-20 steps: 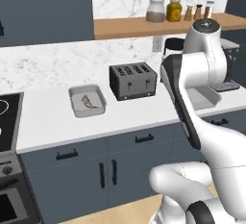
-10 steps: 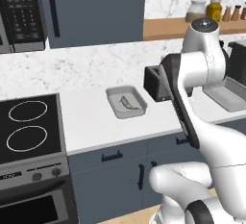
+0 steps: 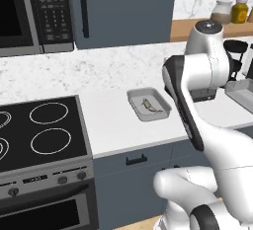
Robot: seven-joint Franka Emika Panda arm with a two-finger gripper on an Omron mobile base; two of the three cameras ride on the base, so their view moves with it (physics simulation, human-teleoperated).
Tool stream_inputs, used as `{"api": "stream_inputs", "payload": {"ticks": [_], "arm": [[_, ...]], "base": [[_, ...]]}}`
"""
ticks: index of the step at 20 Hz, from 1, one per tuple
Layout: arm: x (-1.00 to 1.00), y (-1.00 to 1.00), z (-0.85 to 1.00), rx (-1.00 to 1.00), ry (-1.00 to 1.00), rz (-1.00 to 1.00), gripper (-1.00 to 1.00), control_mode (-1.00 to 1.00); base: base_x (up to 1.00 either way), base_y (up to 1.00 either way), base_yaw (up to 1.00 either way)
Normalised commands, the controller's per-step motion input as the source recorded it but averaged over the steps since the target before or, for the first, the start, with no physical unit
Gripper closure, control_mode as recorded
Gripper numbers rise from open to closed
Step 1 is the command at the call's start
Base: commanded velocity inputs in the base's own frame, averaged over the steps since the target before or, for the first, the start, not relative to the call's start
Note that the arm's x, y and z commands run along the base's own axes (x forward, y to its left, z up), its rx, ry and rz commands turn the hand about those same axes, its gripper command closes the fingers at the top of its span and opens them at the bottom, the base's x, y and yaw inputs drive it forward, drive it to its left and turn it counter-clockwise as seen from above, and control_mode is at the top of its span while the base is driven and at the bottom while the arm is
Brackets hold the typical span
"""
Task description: Place one garlic and one fish in each tupperware on the nearby counter, to pack two identical lunches.
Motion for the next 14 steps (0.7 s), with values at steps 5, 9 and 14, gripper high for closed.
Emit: {"api": "stream_inputs", "payload": {"ticks": [5, 9, 14], "arm": [[0.53, -0.06, -0.43, 0.11, 0.00, 0.20, 1.00, -1.00], [0.65, -0.01, -0.39, 0.01, 0.06, 0.17, 1.00, -1.00], [0.64, 0.00, -0.37, 0.00, 0.10, 0.08, 1.00, -1.00]], "base": [[0.00, 0.00, 0.00], [0.00, 0.00, 0.00], [0.00, 0.00, 0.00]]}}
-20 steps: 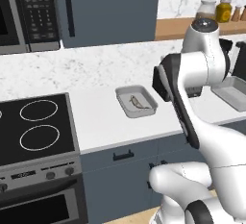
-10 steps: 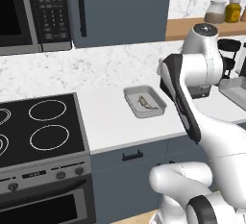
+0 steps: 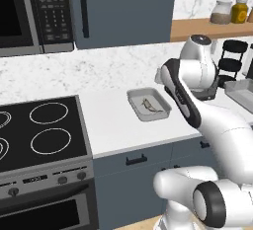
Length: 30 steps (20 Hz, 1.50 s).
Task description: Place one garlic and one fish in each tupperware on the nearby counter, to pack two identical lunches.
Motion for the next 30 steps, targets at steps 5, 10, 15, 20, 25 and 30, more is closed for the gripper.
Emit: {"api": "stream_inputs", "payload": {"ticks": [5, 10, 15, 20, 25, 30], "arm": [[0.71, -0.07, -0.35, 0.00, 0.02, 0.06, 1.00, -1.00], [0.78, -0.22, -0.50, 0.02, 0.00, 0.00, 1.00, -1.00], [0.79, -0.16, -0.43, 0.08, 0.00, 0.00, 1.00, -1.00], [0.93, -0.13, -0.44, 0.03, 0.04, 0.00, 1.00, -1.00], [0.84, -0.12, -0.46, 0.00, 0.09, 0.00, 1.00, -1.00], [0.75, -0.04, -0.44, -0.01, 0.09, 0.00, 1.00, -1.00]], "base": [[0.00, 0.00, 0.00], [0.00, 0.00, 0.00], [0.00, 0.00, 0.00], [0.00, 0.00, 0.00], [0.00, 0.00, 0.00], [0.00, 0.00, 0.00]]}}
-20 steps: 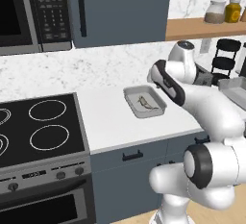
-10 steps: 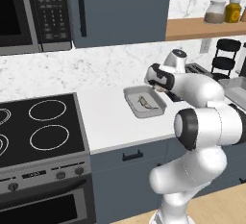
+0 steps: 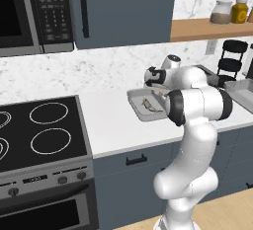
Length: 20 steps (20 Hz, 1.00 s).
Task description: Place one garlic and one fish in each tupperware on the nearby counter, to pack two identical lunches.
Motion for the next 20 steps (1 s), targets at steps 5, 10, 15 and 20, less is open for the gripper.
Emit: {"api": "stream_inputs", "payload": {"ticks": [5, 10, 15, 20], "arm": [[0.54, 0.00, -0.39, -0.02, 0.00, 0.00, 1.00, -1.00], [0.53, 0.00, -0.40, -0.04, 0.00, 0.00, 1.00, -1.00], [0.52, 0.00, -0.39, -0.03, 0.00, 0.00, -1.00, -1.00], [0.34, 0.00, -0.21, 0.00, 0.00, 0.01, -1.00, -1.00]], "base": [[0.00, 0.00, 0.00], [0.00, 0.00, 0.00], [0.00, 0.00, 0.00], [0.00, 0.00, 0.00]]}}
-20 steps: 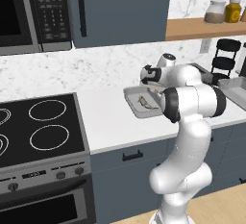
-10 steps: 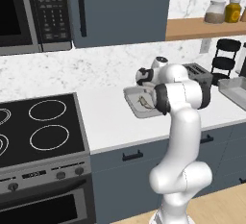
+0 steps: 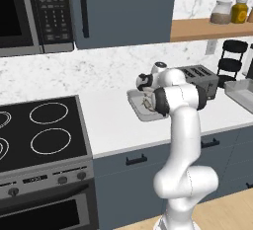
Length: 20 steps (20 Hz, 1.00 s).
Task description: Place one garlic and one fish in each tupperware on the nearby counter, to pack two identical lunches.
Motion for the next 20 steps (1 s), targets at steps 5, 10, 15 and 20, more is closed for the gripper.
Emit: {"api": "stream_inputs", "payload": {"ticks": [5, 10, 15, 20], "arm": [[0.49, 0.00, 0.00, 0.01, 0.03, 0.11, -1.00, -1.00], [0.22, 0.00, 0.01, 0.00, 0.04, 0.01, -1.00, -1.00], [-0.84, 0.00, 0.03, -0.01, 0.03, 0.06, -1.00, -1.00], [-1.00, 0.30, -0.34, 0.00, 0.06, 0.10, -1.00, -1.00]], "base": [[0.00, 0.00, 0.00], [0.00, 0.00, 0.00], [0.00, 0.00, 0.00], [0.00, 0.00, 0.00]]}}
